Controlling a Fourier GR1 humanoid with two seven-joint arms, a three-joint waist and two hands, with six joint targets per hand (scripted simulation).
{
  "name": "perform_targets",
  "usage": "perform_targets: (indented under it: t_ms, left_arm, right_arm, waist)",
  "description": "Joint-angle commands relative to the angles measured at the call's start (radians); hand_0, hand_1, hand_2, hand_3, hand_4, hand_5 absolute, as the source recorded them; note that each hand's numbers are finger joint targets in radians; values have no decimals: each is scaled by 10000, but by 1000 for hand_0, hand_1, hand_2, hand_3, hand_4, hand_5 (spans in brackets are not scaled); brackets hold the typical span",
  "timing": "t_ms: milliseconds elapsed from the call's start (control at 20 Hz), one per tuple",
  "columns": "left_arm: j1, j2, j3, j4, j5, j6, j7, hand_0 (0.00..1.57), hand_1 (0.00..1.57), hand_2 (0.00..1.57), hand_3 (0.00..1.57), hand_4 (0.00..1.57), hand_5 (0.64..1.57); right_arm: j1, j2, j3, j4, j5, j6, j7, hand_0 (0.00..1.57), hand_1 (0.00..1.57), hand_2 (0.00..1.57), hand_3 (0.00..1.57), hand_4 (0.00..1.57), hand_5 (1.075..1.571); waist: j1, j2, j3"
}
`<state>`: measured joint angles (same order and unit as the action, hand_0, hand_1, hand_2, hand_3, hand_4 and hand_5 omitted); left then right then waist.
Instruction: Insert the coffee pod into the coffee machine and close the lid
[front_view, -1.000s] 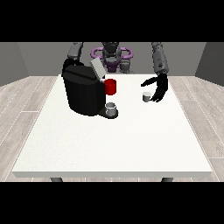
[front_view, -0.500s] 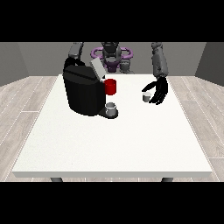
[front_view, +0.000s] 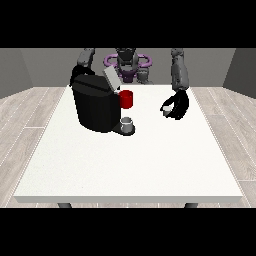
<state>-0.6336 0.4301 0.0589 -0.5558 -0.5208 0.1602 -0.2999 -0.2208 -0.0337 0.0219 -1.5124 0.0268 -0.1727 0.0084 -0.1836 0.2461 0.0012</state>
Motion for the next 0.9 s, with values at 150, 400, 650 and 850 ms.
perform_targets:
  t_ms: [150, 400, 650, 850]
  left_arm:
    - [-555, 567, -101, 434, -582, -107, 69, 1115, 1115, 1173, 966, 280, 1571]
    - [-847, 302, -151, 149, -521, -616, -590, 1424, 1424, 1457, 1423, 564, 1571]
    - [-1493, 141, -316, -338, -497, -1527, -412, 1388, 1388, 1408, 1353, 583, 1571]
    - [-1753, 23, -318, -637, -479, -1914, -164, 1243, 1243, 1327, 1315, 535, 1571]
  right_arm:
    - [-72, 214, -334, 432, -250, -39, -928, 0, 0, 0, 0, 514, 1571]
    - [-190, -92, -688, 802, -460, 161, -483, 0, 0, 0, 0, 426, 1571]
    - [-63, 2, -768, 1603, -447, 146, -856, 0, 0, 0, 0, 430, 1571]
    - [-13, -315, -1058, 1862, -737, 468, -615, 0, 0, 0, 0, 438, 1571]
  waist:
    - [1, 427, -12]
    - [272, -111, -12]
    - [386, -595, -9]
    - [353, -1054, -9]
